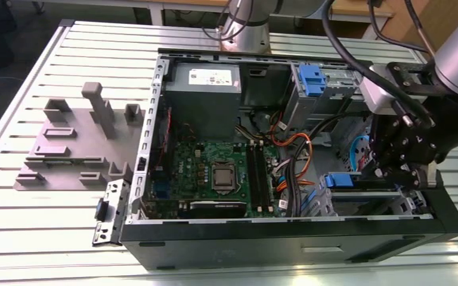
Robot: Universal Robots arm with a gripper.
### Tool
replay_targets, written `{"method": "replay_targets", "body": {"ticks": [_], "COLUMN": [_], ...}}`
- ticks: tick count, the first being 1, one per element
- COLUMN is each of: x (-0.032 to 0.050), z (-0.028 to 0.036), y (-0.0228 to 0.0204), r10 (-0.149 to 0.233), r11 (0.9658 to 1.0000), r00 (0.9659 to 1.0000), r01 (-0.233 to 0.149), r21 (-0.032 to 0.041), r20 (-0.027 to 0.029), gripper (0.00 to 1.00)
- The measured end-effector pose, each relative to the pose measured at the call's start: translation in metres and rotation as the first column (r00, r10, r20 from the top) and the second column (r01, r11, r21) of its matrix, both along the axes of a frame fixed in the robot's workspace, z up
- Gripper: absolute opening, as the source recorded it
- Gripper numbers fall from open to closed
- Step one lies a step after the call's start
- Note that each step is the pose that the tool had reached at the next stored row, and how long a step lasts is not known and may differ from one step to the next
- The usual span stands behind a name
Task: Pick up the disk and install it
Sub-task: 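Insert the first disk wire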
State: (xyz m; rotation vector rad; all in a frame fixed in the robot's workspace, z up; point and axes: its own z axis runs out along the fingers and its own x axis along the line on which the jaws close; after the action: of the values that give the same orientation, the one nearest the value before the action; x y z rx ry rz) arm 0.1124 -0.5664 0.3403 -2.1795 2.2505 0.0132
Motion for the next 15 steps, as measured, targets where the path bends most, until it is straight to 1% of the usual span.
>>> {"method": "replay_targets", "body": {"ticks": [6, 10, 15], "x": [0.0091, 0.0107, 0.0109], "z": [0.0, 0.0002, 0.0063], "y": [0.0035, 0.0062, 0.0082], "r10": [0.0, 0.0, 0.0], "r11": [1.0, 1.0, 1.0], "r00": [1.0, 1.0, 1.0], "r01": [0.0, 0.0, 0.0], "r21": [-0.0004, -0.001, -0.001], "r20": [0.0, 0.0, 0.0], "gripper": [0.11, 0.11, 0.11]}}
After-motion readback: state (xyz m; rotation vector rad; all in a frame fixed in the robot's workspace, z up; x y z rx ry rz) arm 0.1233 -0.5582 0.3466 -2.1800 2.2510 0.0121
